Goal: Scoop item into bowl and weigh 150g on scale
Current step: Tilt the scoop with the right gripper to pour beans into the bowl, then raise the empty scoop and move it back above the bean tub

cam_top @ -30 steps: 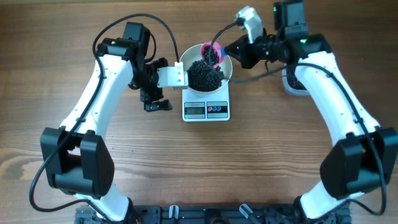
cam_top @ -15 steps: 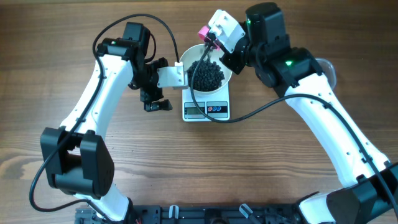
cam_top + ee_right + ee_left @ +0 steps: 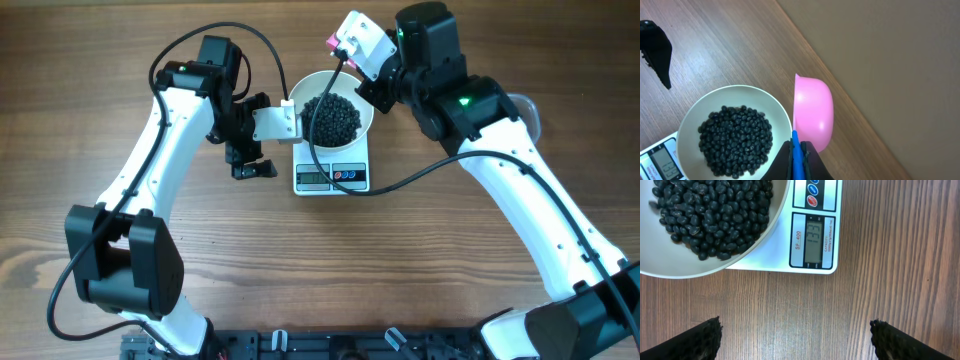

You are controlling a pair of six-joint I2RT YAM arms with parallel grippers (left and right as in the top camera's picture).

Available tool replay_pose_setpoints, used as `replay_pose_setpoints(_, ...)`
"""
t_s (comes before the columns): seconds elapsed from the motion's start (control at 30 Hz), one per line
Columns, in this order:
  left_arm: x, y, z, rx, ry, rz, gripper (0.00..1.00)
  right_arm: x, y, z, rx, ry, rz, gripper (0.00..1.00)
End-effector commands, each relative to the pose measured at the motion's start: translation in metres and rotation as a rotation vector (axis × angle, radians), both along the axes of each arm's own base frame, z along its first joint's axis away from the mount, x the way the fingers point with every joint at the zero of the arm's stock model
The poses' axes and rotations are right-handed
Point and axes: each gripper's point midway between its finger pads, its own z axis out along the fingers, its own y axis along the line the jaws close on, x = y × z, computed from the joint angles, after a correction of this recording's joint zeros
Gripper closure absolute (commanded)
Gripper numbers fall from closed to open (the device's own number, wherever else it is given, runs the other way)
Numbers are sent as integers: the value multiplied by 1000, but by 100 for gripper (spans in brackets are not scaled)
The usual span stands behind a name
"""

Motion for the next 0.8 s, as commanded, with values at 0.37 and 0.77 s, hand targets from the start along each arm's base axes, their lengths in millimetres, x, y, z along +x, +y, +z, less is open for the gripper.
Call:
replay_pose_setpoints(0.37,-2,-2,-1,-24,8,-15,0,43,-116,3,434,212,-470,96)
replay_pose_setpoints(0.77,-2,-2,-1,-24,8,-15,0,55,-174,4,436,170,-589,96)
